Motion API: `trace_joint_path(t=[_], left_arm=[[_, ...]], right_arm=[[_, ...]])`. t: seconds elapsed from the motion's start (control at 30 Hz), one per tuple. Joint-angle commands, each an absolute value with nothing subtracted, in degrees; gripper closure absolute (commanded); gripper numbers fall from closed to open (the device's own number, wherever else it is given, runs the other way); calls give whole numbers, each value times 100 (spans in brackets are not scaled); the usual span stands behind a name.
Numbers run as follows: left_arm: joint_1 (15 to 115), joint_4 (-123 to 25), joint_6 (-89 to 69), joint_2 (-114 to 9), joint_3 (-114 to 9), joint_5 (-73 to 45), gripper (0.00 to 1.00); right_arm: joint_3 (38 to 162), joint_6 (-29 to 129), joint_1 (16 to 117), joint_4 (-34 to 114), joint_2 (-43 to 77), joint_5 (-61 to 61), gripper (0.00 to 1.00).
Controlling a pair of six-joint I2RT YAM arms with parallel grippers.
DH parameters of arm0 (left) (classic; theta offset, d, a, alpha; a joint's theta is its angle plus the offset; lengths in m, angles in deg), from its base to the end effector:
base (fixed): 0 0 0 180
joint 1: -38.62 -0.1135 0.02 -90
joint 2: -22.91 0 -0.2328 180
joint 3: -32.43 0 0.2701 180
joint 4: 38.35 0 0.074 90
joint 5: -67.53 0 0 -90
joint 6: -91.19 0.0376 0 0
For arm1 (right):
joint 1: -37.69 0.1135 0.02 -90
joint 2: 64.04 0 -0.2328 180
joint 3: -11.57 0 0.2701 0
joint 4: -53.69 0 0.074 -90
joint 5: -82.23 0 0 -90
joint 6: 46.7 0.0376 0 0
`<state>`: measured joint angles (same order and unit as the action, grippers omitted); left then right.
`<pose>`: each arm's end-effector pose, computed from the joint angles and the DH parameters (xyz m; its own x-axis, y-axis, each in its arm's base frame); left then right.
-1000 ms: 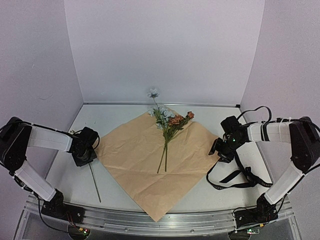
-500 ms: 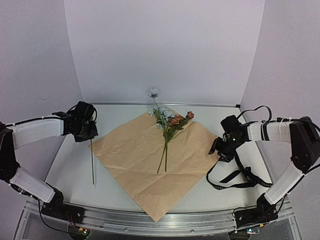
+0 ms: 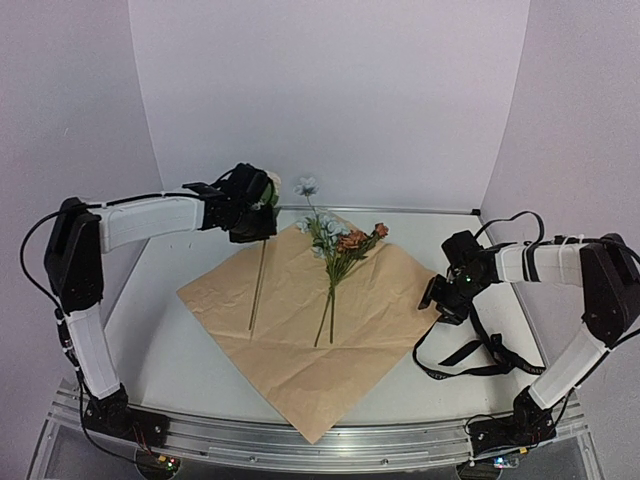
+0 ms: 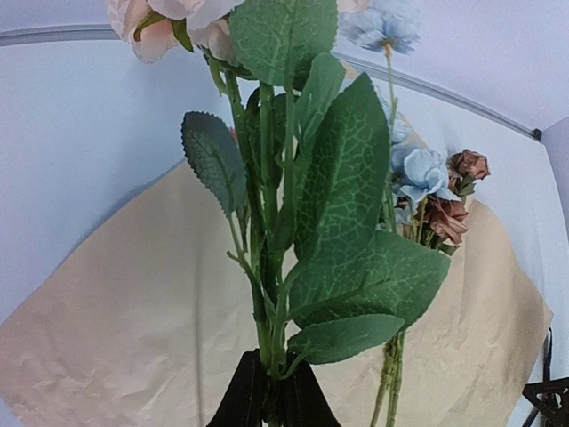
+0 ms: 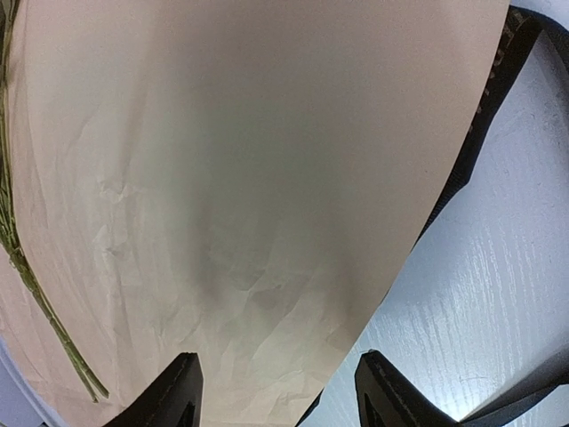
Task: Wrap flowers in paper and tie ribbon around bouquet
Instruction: Place the fake flower on the flattened wrapping paper.
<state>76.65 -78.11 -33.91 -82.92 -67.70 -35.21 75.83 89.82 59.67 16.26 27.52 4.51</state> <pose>0.3437 -0.2583 0.2318 -0.7348 -0.1373 -0.6642 0.0691 0.9590 -0.2747 0.2878 0.1248 0.1222 -0.9035 0.3999 -0.1542 0.2989 0.8457 0.4421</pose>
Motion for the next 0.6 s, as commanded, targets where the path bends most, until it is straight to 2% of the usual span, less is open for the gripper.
trace_joint_path(t=[0.0, 0.23, 0.57], left_arm=[[7861, -7487, -3559, -9001, -7578, -3263, 100], [8005, -7372, -4187, -10146, -8526, -2992, 100], [8063, -7291, -4867, -10995, -9221, -2720, 100]], right_arm=[[7636, 8971, 6010, 1414, 2510, 345, 38], [7826, 8866, 6050, 1042, 2379, 354, 38], [7847, 8883, 6117, 934, 2227, 331, 38]])
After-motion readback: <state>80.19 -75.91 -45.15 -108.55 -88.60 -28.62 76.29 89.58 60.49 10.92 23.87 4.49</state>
